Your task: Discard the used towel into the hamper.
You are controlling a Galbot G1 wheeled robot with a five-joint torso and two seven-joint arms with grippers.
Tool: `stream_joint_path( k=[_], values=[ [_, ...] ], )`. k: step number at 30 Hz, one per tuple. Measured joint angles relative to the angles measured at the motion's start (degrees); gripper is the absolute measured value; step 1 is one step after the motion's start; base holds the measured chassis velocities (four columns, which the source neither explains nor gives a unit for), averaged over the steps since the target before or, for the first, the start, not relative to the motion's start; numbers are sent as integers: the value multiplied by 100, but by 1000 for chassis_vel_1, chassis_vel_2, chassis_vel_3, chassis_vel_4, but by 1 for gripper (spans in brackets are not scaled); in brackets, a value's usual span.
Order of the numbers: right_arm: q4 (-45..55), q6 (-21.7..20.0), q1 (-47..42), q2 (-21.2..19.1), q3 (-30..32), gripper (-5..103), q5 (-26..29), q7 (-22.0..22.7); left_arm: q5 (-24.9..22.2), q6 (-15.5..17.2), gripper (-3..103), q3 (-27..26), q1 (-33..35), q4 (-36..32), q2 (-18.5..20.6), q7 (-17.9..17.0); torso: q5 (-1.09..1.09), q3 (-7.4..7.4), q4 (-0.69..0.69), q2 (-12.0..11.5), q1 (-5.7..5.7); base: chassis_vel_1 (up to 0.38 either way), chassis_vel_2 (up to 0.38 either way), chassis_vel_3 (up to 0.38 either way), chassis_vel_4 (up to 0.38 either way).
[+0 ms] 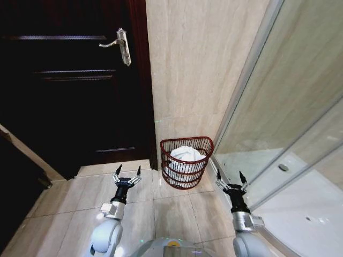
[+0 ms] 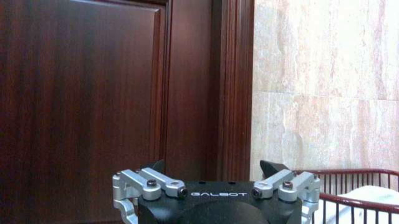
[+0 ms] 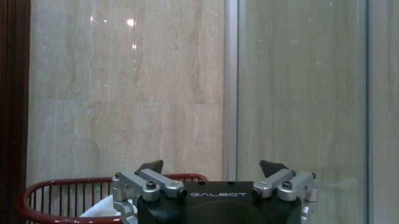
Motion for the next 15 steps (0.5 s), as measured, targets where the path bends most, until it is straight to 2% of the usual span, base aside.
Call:
stream_joint_path(
  k=[7,15],
  values=[
    [1,60,-80,-12,57,100,36,30,-2,-159,100,-5,9,14,-5,0,0,106,0,152,44,0,0,0,0],
    [16,85,-233,-11,89,100,36,128,22,-275,100,26,89,11,-31,44,1,120,0,190,69,0,0,0,0]
  ],
)
